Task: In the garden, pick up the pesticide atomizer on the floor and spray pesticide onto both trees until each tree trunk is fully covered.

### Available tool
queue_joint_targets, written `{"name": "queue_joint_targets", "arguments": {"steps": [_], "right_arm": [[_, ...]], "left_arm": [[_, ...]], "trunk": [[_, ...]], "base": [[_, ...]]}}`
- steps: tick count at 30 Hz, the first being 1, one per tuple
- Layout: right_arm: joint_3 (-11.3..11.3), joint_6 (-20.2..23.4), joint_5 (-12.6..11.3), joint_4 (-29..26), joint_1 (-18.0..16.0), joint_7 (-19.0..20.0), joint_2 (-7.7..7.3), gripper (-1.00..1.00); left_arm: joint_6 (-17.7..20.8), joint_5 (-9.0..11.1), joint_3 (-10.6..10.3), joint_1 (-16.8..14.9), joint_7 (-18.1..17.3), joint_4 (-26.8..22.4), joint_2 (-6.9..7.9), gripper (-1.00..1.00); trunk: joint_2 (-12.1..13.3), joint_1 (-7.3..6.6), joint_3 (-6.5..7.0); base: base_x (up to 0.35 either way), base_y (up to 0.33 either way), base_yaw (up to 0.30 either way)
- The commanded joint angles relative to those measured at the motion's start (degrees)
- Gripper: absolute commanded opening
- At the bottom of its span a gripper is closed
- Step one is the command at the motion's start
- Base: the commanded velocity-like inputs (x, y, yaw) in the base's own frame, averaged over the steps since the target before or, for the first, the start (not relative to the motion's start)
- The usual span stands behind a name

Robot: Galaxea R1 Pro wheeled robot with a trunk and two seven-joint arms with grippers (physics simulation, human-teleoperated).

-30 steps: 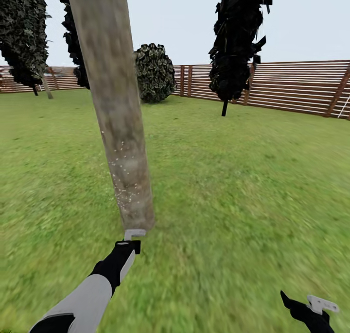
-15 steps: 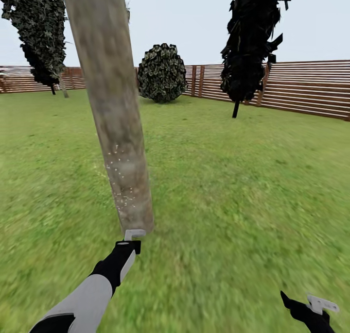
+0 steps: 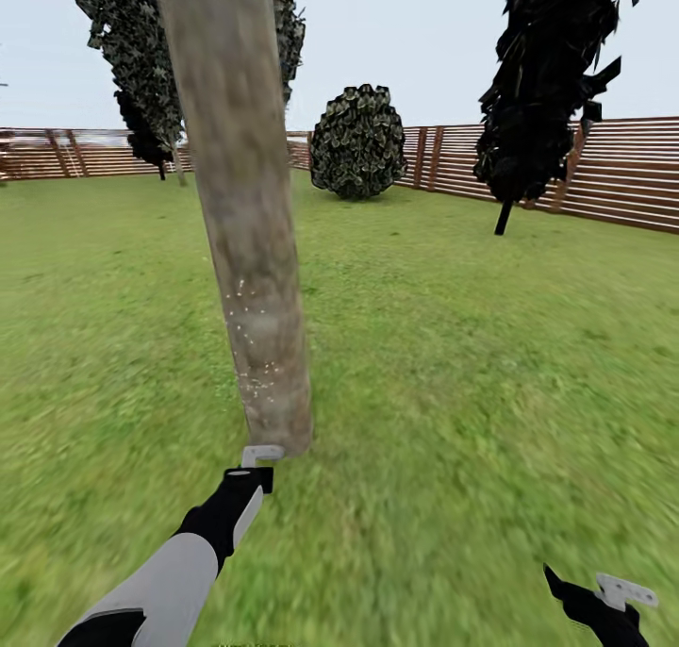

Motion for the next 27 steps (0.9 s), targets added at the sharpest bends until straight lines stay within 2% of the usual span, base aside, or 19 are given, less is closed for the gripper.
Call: {"name": "queue_joint_targets", "arguments": {"steps": [1, 13, 27], "right_arm": [[0.0, 0.0, 0.0, 0.0, 0.0, 0.0, 0.0, 1.0], [0.0, 0.0, 0.0, 0.0, 0.0, 0.0, 0.0, 1.0], [0.0, 0.0, 0.0, 0.0, 0.0, 0.0, 0.0, 1.0]], "left_arm": [[0.0, 0.0, 0.0, 0.0, 0.0, 0.0, 0.0, -1.0], [0.0, 0.0, 0.1, 0.0, 0.0, -0.1, 0.0, -1.0], [0.0, 0.0, 0.1, 0.0, 0.0, 0.0, 0.07, -1.0]], "trunk": [[0.0, 0.0, 0.0], [0.0, 0.0, 0.0], [0.0, 0.0, 0.0]], "base": [[0.005, -0.269, 0.275], [0.004, -0.27, 0.049], [0.085, -0.27, 0.257]]}}
